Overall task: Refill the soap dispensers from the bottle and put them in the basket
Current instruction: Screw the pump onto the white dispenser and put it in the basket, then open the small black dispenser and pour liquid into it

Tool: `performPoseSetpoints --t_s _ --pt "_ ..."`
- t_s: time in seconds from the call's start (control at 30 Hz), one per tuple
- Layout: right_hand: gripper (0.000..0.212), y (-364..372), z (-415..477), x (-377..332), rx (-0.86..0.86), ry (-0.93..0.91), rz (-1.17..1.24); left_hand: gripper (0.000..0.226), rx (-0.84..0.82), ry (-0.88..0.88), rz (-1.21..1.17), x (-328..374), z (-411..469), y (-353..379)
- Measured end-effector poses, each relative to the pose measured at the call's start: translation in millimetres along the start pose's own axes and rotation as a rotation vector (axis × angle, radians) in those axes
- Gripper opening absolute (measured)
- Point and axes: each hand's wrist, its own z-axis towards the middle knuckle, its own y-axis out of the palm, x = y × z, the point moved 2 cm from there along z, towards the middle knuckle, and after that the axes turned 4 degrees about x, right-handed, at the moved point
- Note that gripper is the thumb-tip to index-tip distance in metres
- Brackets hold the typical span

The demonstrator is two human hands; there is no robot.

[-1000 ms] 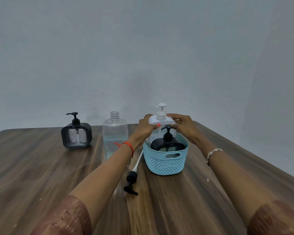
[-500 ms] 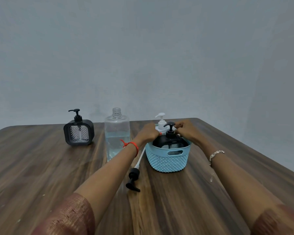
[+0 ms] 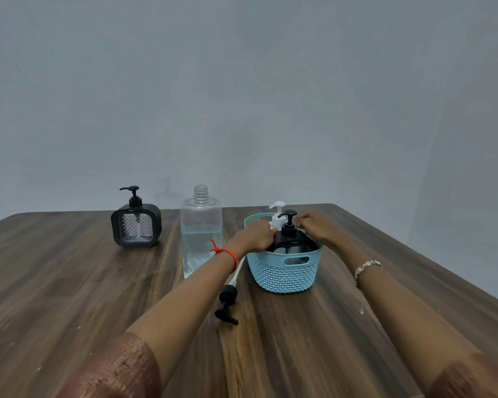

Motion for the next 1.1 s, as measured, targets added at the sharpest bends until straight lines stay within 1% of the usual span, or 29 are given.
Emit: performPoseSetpoints --t_s 0.07,0.13,0.2,0.27,0.37,0.47,0.6,0.67,0.7,0.77,0.83,0.87,0.9,0.93,1.0,1.1 --pt "0.030 -5.0 -2.4 -7.0 0.202 -0.028 0.033 0.043 0.025 0.001 -0.005 -0.3 -5.8 -4.7" --pt "0.034 -11.9 -7.6 -21.3 0.407 -0.074 0.101 0.037 0.097 -0.001 -0.030 -1.7 -12.6 -16.1" --pt "0.038 -16.4 -14.7 -44.8 0.540 -0.143 0.224 0.024 0.203 0.036 -0.064 -1.5 -22.6 -34.3" --pt "0.036 -16.9 -22.5 -75.2 0.613 -0.233 0.319 0.021 0.320 0.100 -0.151 -1.3 -37.6 -56.7" --pt "0.032 -6.7 -37.6 -126.0 0.639 -0.389 0.387 0.024 0.537 0.163 -0.264 -8.5 -66.5 -92.5" --pt "0.030 14.2 -49.3 -170.4 0.598 -0.512 0.402 0.023 0.739 0.143 -0.338 -27.4 -96.5 -121.6" --pt "0.029 51.2 -56.3 -214.3 0.534 -0.596 0.446 0.017 1.046 0.117 -0.348 -71.2 -129.5 -148.4" --pt "0.030 74.7 -56.5 -228.7 0.484 -0.607 0.465 0.017 1.114 0.074 -0.365 -99.6 -139.2 -153.8" --pt "0.031 88.6 -55.9 -233.9 0.454 -0.610 0.459 0.024 1.104 0.024 -0.377 -114.5 -141.9 -153.7" --pt "0.034 120.0 -54.1 -239.2 0.385 -0.593 0.427 0.046 1.022 -0.115 -0.395 -145.0 -143.1 -147.6" --pt "0.040 154.5 -51.2 -236.7 0.295 -0.525 0.398 0.064 0.892 -0.258 -0.420 -175.2 -142.0 -136.4" --pt "0.043 171.5 -49.0 -233.0 0.248 -0.472 0.382 0.069 0.822 -0.312 -0.417 -188.6 -141.2 -129.9" --pt "0.047 187.8 -45.9 -228.3 0.205 -0.410 0.369 0.071 0.760 -0.344 -0.406 -200.3 -140.4 -123.3" --pt "0.050 202.7 -41.7 -223.2 0.163 -0.345 0.365 0.066 0.715 -0.347 -0.410 -212.5 -138.2 -117.5" --pt "0.057 227.3 -30.0 -213.5 0.074 -0.205 0.391 0.046 0.675 -0.336 -0.448 -234.1 -130.9 -108.2" --pt "0.071 253.8 -6.2 -201.9 -0.020 -0.047 0.414 0.047 0.618 -0.374 -0.459 -261.5 -112.4 -98.8"
